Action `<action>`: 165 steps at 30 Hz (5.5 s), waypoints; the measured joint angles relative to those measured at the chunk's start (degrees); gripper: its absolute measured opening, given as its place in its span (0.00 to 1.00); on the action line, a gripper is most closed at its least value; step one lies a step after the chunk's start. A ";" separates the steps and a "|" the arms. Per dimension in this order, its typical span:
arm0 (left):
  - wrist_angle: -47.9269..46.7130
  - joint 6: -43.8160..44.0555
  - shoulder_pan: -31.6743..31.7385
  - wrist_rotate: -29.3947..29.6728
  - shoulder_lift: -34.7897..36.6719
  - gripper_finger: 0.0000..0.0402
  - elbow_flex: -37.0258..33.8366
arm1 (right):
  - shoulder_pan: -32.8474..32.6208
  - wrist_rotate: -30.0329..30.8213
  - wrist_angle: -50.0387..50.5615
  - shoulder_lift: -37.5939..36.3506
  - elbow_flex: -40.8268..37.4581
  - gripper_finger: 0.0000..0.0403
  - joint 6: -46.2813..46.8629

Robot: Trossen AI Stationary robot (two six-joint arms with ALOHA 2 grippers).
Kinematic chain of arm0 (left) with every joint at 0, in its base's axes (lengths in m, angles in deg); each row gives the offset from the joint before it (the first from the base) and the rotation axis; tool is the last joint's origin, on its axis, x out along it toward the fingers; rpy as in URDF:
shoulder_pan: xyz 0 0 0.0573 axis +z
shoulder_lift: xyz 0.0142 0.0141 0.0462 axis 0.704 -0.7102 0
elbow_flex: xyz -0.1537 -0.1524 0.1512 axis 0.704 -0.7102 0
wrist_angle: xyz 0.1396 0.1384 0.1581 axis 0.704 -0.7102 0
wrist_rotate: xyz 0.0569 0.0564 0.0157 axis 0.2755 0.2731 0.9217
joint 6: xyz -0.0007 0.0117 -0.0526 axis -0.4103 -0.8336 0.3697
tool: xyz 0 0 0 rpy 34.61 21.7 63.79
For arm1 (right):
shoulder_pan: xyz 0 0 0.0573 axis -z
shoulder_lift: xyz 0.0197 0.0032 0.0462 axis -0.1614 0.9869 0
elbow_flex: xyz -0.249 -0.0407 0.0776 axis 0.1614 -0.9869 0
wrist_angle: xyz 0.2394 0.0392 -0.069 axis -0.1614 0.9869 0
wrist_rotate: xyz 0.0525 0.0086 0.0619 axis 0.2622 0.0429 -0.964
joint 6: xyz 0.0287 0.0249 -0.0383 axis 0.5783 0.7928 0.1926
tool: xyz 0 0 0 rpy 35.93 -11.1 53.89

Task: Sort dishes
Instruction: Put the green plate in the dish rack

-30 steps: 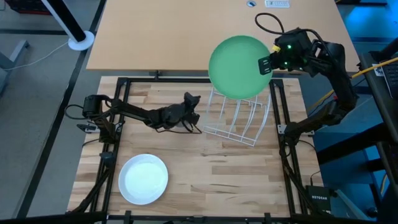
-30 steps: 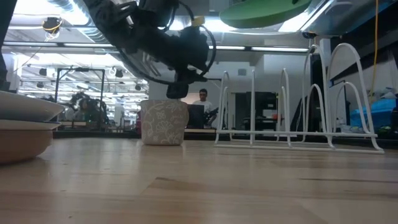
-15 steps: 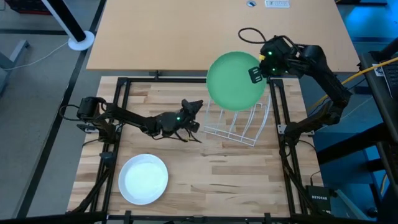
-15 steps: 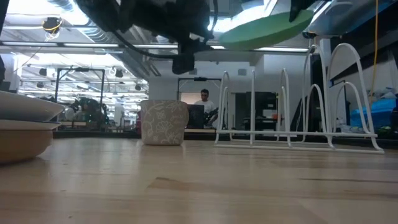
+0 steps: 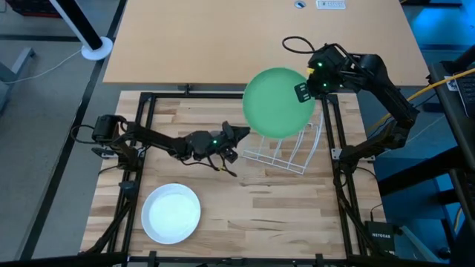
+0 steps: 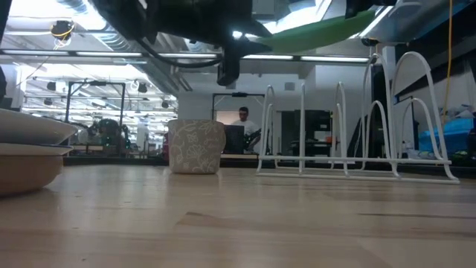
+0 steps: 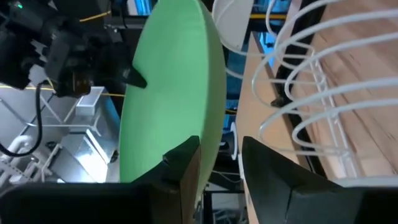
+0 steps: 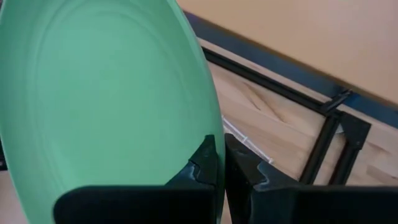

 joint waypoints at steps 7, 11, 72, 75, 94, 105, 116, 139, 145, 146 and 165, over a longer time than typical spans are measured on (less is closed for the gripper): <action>-0.09 -2.32 0.61 -0.16 0.00 0.28 0.00 | 0.00 -1.30 0.03 0.00 0.00 0.02 0.33; -0.06 -3.56 0.26 -0.13 0.00 0.28 0.00 | 0.00 -1.41 0.03 0.00 0.00 0.02 0.31; -2.82 -4.44 3.02 -16.43 0.00 0.07 -0.02 | -8.26 -6.80 -0.22 4.51 0.04 0.05 2.32; -2.22 -4.32 2.37 -16.35 -0.04 0.07 -0.02 | -8.26 -7.19 -0.46 4.48 0.07 0.07 2.24; -1.34 4.81 -1.82 -13.36 -0.03 0.07 -0.02 | -8.22 -8.44 -3.45 4.48 2.66 0.27 -6.41; 5.00 21.68 -6.47 -13.38 -0.02 0.07 1.68 | -8.22 14.37 -2.86 4.46 11.78 0.27 -21.66; 7.08 69.56 -6.80 -19.01 -0.02 0.07 9.97 | -8.22 26.78 -2.81 4.37 17.75 0.27 -29.08; 5.31 112.67 -3.59 -15.74 -13.64 0.07 27.72 | -8.22 34.70 0.05 4.31 17.77 0.27 -33.02; 0.81 115.81 -1.74 -12.96 -14.04 0.07 28.92 | -8.22 34.67 0.03 4.31 17.77 0.27 -33.24; 0.58 116.70 -1.47 -12.55 -14.03 0.07 28.97 | -8.22 34.67 0.06 4.31 17.77 0.27 -33.51; -5.12 126.44 3.52 -10.55 -15.06 0.08 31.80 | -8.22 28.64 0.01 4.39 16.25 0.27 -24.63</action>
